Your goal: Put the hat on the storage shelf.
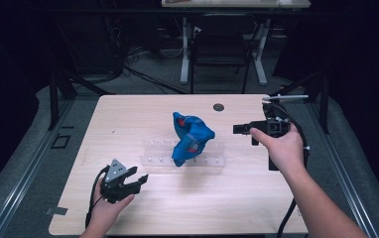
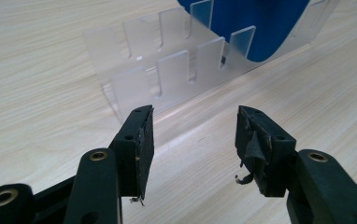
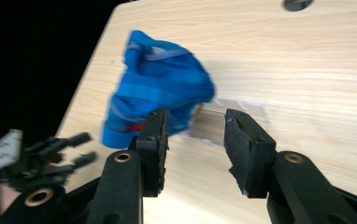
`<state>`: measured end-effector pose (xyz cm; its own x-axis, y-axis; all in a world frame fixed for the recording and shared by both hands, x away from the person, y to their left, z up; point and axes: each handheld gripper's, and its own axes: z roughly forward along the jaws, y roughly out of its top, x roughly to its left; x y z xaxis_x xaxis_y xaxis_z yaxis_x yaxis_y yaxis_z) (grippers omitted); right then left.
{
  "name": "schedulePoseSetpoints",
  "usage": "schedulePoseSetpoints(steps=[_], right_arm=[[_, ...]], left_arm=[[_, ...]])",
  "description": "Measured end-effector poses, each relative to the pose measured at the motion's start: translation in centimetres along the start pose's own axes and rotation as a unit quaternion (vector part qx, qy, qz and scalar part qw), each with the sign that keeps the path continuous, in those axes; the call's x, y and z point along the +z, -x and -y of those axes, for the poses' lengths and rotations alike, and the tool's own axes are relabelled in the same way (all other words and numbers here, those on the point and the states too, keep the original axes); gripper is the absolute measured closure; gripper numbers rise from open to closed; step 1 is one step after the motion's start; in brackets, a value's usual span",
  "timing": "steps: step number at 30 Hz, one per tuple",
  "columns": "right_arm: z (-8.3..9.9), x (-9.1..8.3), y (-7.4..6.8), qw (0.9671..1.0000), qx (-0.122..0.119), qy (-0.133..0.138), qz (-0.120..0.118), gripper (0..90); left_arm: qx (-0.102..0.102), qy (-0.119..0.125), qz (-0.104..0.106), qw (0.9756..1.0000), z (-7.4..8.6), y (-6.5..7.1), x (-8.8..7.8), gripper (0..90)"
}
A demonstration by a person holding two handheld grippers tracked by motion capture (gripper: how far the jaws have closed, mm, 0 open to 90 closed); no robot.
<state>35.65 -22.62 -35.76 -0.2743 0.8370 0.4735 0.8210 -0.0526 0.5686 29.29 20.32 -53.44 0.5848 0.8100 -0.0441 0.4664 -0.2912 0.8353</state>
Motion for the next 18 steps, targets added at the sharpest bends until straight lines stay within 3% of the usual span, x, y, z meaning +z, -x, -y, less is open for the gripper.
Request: schedulePoseSetpoints(steps=[8,10,11,13,15,16,18], right_arm=[[2.5,0.6,0.9,0.9988,-0.036,0.011,0.03,53.3],[3.2,0.7,0.8,0.9964,-0.061,0.016,0.057,52.7],[3.6,0.8,0.9,0.9958,-0.067,0.025,0.057,52.5],[4.4,1.3,0.9,0.9955,-0.07,0.007,0.064,52.8],[5.3,1.7,1.0,0.9949,-0.077,0.016,0.063,52.7],[5.7,1.8,1.1,0.9949,-0.077,0.006,0.066,52.7],[6.5,2.0,1.1,0.9939,-0.085,0.018,0.068,52.6]], left_arm=[[-0.014,-0.001,-0.01,0.9998,0.7,-0.7,0.1,47.1],[-0.014,-0.003,-0.009,0.9999,0.9,-0.8,0.0,47.1],[-0.016,-0.001,-0.009,0.9998,1.0,-0.9,0.1,47.1],[-0.017,-0.002,-0.01,0.9998,1.2,-0.9,0.1,47.1],[-0.017,-0.005,-0.009,0.9998,1.3,-1.0,0.0,47.1],[-0.018,-0.005,-0.009,0.9998,1.3,-1.1,0.0,47.0],[-0.019,-0.003,-0.01,0.9998,1.4,-1.1,0.0,47.0]])
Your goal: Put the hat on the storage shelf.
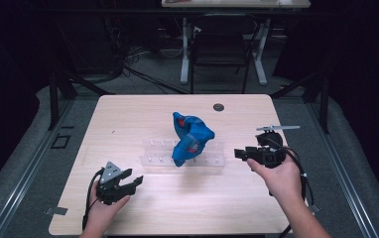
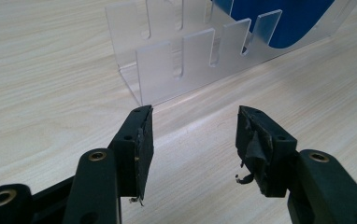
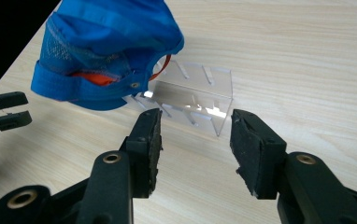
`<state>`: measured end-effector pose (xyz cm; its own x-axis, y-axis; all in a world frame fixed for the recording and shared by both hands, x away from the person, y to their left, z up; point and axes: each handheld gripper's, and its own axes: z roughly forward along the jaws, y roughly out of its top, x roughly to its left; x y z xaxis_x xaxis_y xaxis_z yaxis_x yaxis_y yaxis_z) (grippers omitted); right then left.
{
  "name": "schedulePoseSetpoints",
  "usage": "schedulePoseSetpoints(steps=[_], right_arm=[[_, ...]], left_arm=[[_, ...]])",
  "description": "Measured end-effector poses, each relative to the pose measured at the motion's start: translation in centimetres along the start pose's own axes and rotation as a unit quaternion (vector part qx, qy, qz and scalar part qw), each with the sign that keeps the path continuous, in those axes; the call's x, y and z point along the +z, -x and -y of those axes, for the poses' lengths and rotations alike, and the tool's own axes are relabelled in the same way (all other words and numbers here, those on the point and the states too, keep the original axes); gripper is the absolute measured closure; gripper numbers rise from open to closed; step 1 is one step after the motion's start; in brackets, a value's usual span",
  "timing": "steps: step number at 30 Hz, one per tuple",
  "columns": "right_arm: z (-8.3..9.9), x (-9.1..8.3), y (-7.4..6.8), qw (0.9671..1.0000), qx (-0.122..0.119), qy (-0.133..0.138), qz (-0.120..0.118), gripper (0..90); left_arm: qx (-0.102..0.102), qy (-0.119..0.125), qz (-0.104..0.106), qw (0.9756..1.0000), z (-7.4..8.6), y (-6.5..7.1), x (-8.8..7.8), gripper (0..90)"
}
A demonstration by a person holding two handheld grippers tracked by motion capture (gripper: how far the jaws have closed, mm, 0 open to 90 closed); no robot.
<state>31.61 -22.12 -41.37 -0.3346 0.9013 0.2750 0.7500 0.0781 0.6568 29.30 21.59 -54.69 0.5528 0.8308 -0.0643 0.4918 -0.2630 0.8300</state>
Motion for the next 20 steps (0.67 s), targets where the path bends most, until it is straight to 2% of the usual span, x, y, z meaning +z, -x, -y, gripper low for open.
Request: schedulePoseSetpoints(steps=[5,6,8,16,20], right_arm=[[1.8,0.4,-0.1,0.9999,-0.004,0.012,-0.003,52.0],[3.0,0.8,0.0,0.9998,-0.007,0.019,0.0,51.3],[4.0,1.2,0.2,0.9995,-0.007,0.03,0.0,50.9],[7.8,3.2,1.1,0.9982,-0.014,0.041,0.04,49.0],[9.4,3.4,1.3,0.9967,-0.022,0.064,0.045,47.6]], left_arm=[[-0.003,-0.004,0.002,1.0,0.2,0.0,0.0,46.8],[-0.006,0.001,0.006,1.0,0.3,0.1,0.1,46.2],[-0.003,0.001,0.004,1.0,0.3,0.2,0.2,46.2],[0.0,0.001,0.006,1.0,0.4,0.5,0.3,45.1],[0.0,0.009,0.018,0.9998,0.2,1.1,0.3,44.3]])
